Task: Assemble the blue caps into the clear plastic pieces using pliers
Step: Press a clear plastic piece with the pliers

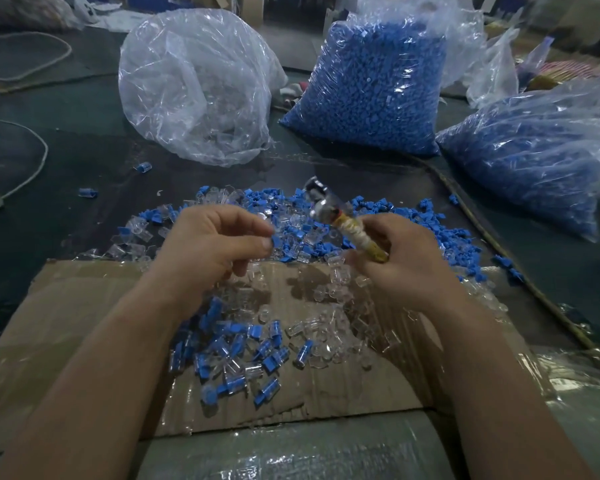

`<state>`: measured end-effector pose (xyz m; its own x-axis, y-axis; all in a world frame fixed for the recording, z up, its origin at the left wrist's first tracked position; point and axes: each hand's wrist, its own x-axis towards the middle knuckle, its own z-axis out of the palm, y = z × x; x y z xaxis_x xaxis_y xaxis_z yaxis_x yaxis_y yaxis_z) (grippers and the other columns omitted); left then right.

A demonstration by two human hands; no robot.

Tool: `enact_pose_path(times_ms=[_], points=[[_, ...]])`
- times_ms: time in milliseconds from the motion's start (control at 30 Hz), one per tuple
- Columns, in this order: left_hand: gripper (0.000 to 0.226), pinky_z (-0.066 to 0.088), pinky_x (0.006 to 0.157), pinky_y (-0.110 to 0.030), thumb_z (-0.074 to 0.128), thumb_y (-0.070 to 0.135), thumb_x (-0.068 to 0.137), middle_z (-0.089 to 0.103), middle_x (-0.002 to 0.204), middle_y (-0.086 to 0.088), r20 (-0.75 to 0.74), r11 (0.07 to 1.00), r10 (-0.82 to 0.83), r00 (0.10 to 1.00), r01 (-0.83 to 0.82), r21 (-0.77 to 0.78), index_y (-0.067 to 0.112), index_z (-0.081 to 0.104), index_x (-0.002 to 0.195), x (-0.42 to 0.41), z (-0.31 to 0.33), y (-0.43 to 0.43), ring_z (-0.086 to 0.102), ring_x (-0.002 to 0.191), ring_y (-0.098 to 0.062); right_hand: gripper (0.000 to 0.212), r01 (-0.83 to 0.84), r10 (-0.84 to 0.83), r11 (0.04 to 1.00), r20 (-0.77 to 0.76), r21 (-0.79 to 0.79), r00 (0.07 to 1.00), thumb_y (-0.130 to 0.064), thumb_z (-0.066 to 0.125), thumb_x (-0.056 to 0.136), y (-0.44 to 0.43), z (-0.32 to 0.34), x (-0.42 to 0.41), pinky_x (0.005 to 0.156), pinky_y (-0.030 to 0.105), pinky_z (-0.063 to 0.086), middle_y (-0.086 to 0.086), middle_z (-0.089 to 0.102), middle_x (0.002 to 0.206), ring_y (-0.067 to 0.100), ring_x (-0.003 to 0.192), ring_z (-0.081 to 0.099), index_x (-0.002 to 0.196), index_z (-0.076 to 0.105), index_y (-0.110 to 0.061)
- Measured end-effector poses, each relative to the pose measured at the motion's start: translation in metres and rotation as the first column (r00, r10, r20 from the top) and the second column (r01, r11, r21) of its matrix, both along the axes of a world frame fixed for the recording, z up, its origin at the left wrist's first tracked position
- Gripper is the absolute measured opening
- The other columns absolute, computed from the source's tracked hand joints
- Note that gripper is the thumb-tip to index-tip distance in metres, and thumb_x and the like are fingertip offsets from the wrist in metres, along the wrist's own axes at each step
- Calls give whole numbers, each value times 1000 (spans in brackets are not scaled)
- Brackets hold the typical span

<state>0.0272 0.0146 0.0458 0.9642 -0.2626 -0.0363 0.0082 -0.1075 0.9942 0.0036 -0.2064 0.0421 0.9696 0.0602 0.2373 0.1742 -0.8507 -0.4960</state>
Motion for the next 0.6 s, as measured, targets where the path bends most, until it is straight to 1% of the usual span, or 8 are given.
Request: enact_pose_path(times_ms=[67, 133, 200, 267, 333, 400, 500, 600], points=[[9, 39, 41, -11, 67, 5, 70, 67, 59, 0, -37, 982, -160, 986, 163, 95, 13, 71, 67, -1, 3, 3, 47, 42, -2, 23, 72, -72, 997, -4, 23, 997, -27, 69, 78, -7, -1, 2, 63, 20, 33, -15, 49, 80, 4, 73, 47, 96, 55, -27], [11, 41, 46, -12, 67, 5, 70, 68, 62, -1, -75, 919, -336, 939, 345, 192, 15, 72, 69, -2, 3, 5, 51, 47, -5, 27, 140, -141, 990, -34, -33, 989, -32, 68, 79, -12, -2, 4, 69, 25, 34, -8, 52, 86, 10, 78, 49, 101, 57, -23], [9, 47, 53, -13, 69, 5, 72, 70, 66, -2, -99, 852, -453, 886, 463, 244, 13, 72, 71, -3, 3, 5, 59, 55, -6, 32, 183, -191, 978, -74, -97, 979, -37, 68, 78, -15, -4, 6, 71, 28, 36, -4, 54, 91, 13, 82, 49, 103, 58, -20], [4, 50, 60, -16, 73, 16, 68, 70, 69, -3, -114, 797, -531, 840, 541, 268, 15, 73, 71, -5, 3, 4, 61, 60, -7, 37, 214, -233, 964, -112, -161, 966, -40, 68, 77, -17, -6, 7, 71, 29, 37, -3, 54, 93, 13, 83, 48, 105, 57, -20], [21, 50, 63, -20, 71, 33, 59, 70, 70, -5, -108, 772, -563, 820, 568, 286, 17, 74, 71, -6, 2, 4, 61, 62, -10, 44, 233, -267, 948, -144, -217, 953, -44, 69, 75, -18, -8, 8, 71, 29, 35, -5, 51, 93, 13, 83, 46, 109, 57, -19], [25, 50, 62, -20, 70, 37, 58, 70, 69, -5, -102, 777, -556, 825, 560, 288, 16, 74, 71, -6, 1, 3, 60, 62, -10, 49, 248, -290, 941, -170, -233, 942, -47, 69, 74, -18, -9, 9, 68, 28, 35, -5, 49, 90, 12, 81, 46, 110, 57, -18], [9, 45, 53, -12, 73, 25, 68, 66, 60, 1, -96, 798, -523, 847, 527, 293, 16, 74, 68, -7, 0, 0, 56, 53, -2, 51, 278, -318, 937, -187, -211, 929, -50, 71, 71, -20, -10, 8, 63, 28, 35, -6, 50, 88, 10, 77, 45, 109, 57, -19], [8, 43, 50, -11, 70, 20, 74, 66, 58, 2, -56, 855, -429, 902, 425, 298, 19, 73, 66, -6, -3, -4, 54, 49, -1, 59, 322, -358, 928, -209, -188, 910, -51, 72, 70, -23, -11, 9, 70, 29, 36, -4, 54, 96, 11, 81, 45, 116, 55, -19]])
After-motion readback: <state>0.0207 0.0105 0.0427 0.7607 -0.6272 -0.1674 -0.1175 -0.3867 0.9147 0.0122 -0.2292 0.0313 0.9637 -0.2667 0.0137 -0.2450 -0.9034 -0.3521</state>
